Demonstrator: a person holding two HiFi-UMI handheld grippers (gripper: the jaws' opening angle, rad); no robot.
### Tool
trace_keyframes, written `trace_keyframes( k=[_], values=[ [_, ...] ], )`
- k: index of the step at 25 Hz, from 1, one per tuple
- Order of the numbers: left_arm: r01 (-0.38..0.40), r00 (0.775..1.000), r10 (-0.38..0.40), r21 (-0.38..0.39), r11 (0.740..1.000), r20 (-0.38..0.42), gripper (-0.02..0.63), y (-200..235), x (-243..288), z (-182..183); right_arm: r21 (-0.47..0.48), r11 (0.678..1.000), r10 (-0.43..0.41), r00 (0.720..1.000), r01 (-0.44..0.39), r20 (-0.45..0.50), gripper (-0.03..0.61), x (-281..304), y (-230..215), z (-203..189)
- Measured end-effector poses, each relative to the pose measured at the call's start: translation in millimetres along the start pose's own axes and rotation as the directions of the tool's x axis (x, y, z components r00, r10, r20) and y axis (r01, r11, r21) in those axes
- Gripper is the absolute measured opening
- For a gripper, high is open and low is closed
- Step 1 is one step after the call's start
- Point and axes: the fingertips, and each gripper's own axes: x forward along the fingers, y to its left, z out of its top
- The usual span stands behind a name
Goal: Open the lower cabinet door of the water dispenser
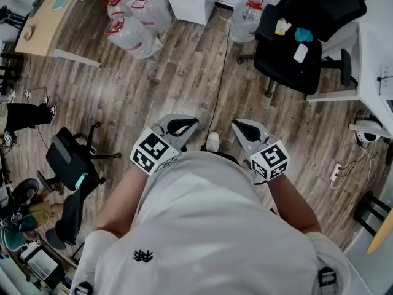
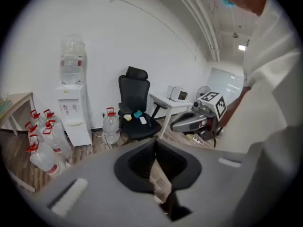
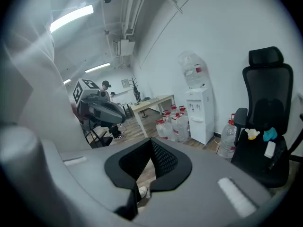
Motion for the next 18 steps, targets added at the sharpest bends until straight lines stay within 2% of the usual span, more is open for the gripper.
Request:
trace_keyframes(
  k=[4, 9, 14, 18],
  values=[
    [0.013, 0.999, -0.011, -0.051, 0.999, 0.044, 0.057, 10.4, -12.8, -1.7, 0.009, 1.0, -0.002, 1.0, 0.002, -0.016, 0.0, 17.9, 12.6, 2.4],
    [0.027, 0.999, -0.023, -0.077, 0.997, 0.047, 0.057, 48.8, -28.6, -19.1, -0.013, 1.0, -0.016, 0.999, 0.016, -0.037, 0.0, 58.9, 15.0, 13.8],
    [0.047, 0.998, -0.043, -0.071, 0.996, 0.055, 0.057, 119.9, -39.6, -17.3, 0.024, 0.995, -0.095, 0.994, 0.096, -0.056, 0.0, 111.4, -5.2, 33.3],
    [0.079, 0.994, -0.076, -0.039, 0.996, 0.081, 0.058, 188.0, -54.8, -1.2, 0.029, 0.993, -0.111, 0.993, 0.112, -0.043, 0.0, 166.3, -13.1, 62.0]
  ],
)
